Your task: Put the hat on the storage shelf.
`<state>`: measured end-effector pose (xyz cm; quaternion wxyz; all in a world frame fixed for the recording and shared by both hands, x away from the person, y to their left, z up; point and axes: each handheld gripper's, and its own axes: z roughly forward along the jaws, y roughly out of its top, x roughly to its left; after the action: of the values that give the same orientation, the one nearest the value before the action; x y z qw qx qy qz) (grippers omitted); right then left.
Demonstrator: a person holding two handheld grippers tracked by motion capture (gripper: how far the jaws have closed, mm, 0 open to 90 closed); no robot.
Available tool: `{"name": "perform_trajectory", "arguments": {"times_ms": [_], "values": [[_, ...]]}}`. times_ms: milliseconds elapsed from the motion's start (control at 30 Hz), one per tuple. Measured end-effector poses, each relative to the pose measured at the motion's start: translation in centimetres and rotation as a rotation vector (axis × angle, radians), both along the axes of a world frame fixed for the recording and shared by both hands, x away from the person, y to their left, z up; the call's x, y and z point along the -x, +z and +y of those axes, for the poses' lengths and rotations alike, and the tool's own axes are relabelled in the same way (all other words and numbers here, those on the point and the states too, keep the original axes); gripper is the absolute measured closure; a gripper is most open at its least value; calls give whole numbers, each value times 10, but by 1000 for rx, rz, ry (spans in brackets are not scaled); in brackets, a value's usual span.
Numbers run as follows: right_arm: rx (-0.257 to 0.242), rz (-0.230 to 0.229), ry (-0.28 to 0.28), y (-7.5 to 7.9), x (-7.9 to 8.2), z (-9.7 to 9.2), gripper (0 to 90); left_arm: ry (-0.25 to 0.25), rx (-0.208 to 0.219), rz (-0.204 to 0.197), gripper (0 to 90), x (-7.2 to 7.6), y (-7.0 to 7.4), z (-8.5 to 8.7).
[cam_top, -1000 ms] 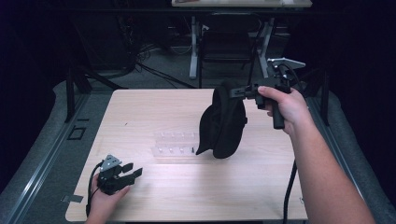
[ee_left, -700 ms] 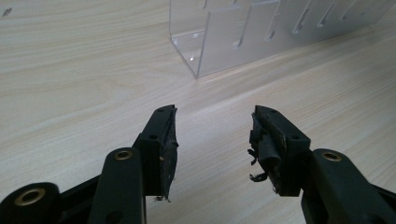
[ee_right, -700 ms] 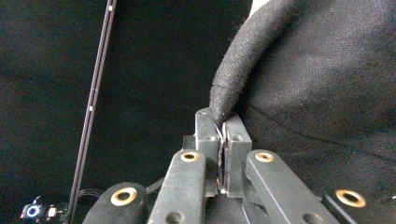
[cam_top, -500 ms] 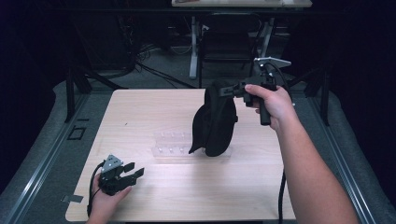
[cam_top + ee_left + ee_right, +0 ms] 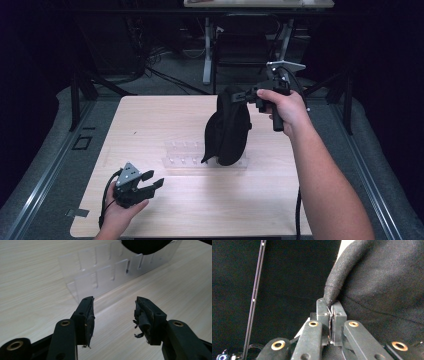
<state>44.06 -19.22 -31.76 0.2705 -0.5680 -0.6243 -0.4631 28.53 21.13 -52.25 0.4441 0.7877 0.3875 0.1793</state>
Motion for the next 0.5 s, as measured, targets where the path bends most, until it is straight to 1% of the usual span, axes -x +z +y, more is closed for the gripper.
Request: {"name": "perform_trajectory", "arguments": {"times_ms": [33,67,100,133,167,200,333,367,400,433,467,500], "values": [[1,1,-1,0,0,1,880,-11,-3,-2,511,-1,2,-4],[2,1,-4,-1,0,2,879,-21,-18,-9,511,-2,4,-8],[2,1,-4,-1,0,2,879,-21,-18,-9,511,-2,4,-8],[-8,0,-3,-1,-1,4,879,-39,-26,-16,512,-4,8,-17],[-8,0,-3,-1,-1,4,879,-39,-26,-16,514,-4,8,-17],[-10,-3,-2,-2,-1,6,879,-56,-27,-17,517,-6,12,-26],[-11,-6,2,-2,-1,9,878,-98,-32,-25,534,-9,22,-43],[-12,-7,-3,-2,-1,10,878,-98,-32,-25,539,-9,22,-43],[-12,-5,-4,-2,-1,10,877,-115,-30,-26,542,-11,26,-50],[-12,-5,-5,-2,-1,10,877,-115,-30,-26,545,-11,26,-50],[-13,-6,-6,-2,-1,11,877,-134,-38,-30,548,-12,30,-58],[-13,-6,-6,-2,-1,11,877,-134,-38,-30,552,-12,30,-58]]}}
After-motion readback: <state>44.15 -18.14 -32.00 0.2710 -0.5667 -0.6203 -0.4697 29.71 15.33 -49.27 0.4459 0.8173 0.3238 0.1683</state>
